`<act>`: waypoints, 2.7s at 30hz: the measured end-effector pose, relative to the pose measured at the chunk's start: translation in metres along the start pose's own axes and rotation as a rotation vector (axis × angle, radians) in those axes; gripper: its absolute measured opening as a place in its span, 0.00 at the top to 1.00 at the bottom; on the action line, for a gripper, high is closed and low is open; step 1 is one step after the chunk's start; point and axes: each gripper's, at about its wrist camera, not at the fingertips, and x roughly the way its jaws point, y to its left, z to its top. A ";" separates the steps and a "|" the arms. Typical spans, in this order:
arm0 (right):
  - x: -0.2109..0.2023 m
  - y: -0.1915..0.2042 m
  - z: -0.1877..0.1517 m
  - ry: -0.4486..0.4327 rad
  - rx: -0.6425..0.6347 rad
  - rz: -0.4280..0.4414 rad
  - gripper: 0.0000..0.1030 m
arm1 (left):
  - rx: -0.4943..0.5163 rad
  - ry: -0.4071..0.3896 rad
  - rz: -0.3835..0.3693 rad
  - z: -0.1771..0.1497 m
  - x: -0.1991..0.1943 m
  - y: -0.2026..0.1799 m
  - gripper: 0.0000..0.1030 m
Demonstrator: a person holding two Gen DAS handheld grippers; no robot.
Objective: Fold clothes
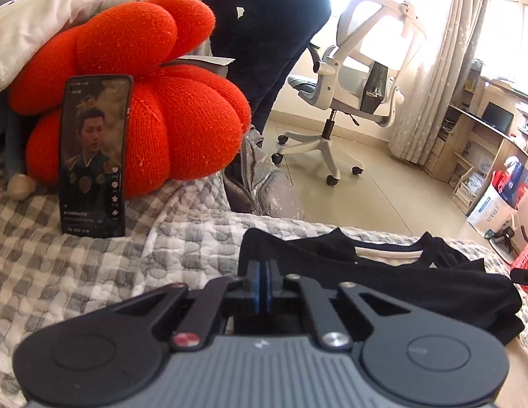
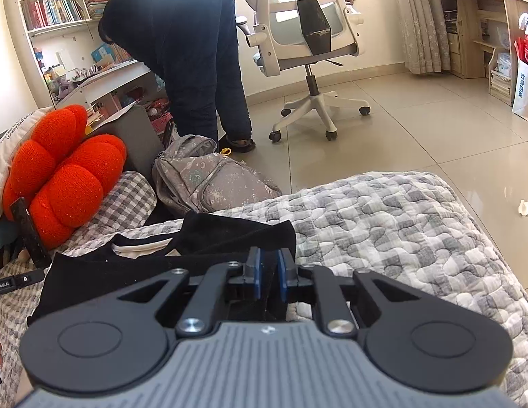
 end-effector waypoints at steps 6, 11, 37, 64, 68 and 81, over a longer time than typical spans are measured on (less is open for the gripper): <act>0.036 -0.001 -0.001 0.034 -0.026 -0.022 0.85 | 0.056 0.048 0.034 0.003 0.031 -0.001 0.97; 0.026 0.003 -0.006 -0.057 -0.080 -0.061 0.96 | 0.083 0.043 0.058 -0.004 0.038 0.002 0.97; -0.011 0.052 -0.041 0.015 -0.271 0.023 0.85 | 0.251 -0.038 -0.044 -0.036 -0.043 -0.023 0.96; -0.054 0.045 -0.078 0.228 -0.204 0.033 0.67 | 0.250 0.209 -0.159 -0.096 -0.083 -0.047 0.85; -0.081 0.028 -0.088 0.283 -0.171 0.082 0.67 | 0.237 0.289 -0.200 -0.107 -0.112 -0.035 0.83; -0.156 -0.002 -0.125 0.435 -0.138 0.157 0.67 | 0.222 0.411 -0.269 -0.147 -0.184 -0.006 0.77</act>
